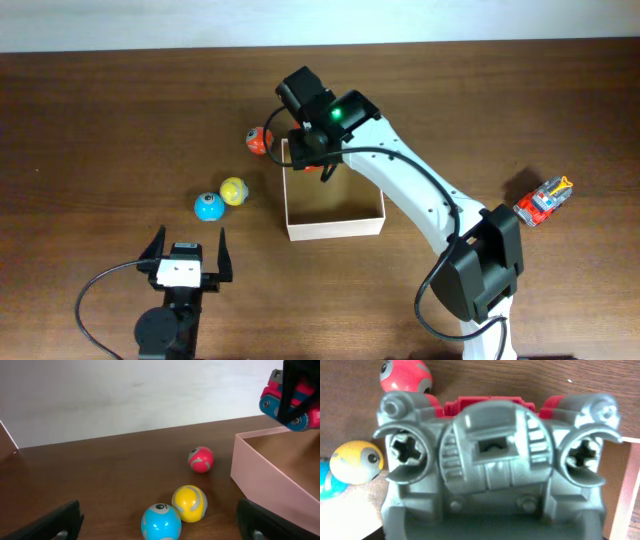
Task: Pack container
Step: 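Lift the truck and carry it over the pink box, then lower the truck into the box and open the right gripper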
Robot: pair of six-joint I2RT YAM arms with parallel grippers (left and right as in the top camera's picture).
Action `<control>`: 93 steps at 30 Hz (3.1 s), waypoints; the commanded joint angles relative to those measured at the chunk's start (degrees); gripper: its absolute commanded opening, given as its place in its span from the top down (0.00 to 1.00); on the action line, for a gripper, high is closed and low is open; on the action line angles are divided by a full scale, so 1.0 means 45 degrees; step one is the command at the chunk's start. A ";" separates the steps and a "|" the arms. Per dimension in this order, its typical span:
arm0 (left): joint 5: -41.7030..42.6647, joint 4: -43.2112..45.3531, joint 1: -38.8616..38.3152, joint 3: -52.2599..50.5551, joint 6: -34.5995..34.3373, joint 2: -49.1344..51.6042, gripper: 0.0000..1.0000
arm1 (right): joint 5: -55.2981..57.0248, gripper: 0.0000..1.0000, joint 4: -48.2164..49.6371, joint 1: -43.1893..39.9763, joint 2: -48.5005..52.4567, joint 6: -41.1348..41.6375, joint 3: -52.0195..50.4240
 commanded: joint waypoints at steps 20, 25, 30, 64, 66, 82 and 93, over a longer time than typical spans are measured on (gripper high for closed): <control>0.0146 -0.0029 0.0078 -0.0053 0.0204 -0.0097 0.01 | 0.0665 0.47 -0.0044 0.0962 0.0772 0.1622 -0.1020; 0.0146 -0.0029 0.0078 -0.0053 0.0204 -0.0097 0.01 | 0.0665 0.47 0.0432 0.0957 0.0772 0.1734 -0.1603; 0.0146 -0.0029 0.0078 -0.0053 0.0204 -0.0097 0.01 | 0.0670 0.47 0.1146 0.0947 0.0772 0.1613 -0.1710; 0.0146 -0.0029 0.0078 -0.0053 0.0204 -0.0097 0.01 | 0.1200 0.31 0.1991 0.0923 0.0797 0.1428 -0.1719; 0.0141 -0.0029 0.0078 -0.0053 0.0204 -0.0097 0.01 | 0.1195 0.27 0.1987 0.0923 0.0797 0.1428 -0.1719; 0.0146 -0.0029 0.0078 -0.0053 0.0204 -0.0097 0.01 | 0.1428 0.24 0.2079 0.0865 0.0797 0.1049 -0.1719; 0.0146 -0.0029 0.0078 -0.0053 0.0204 -0.0097 0.01 | 0.1574 0.36 0.0729 0.0068 -0.0452 0.0369 -0.0316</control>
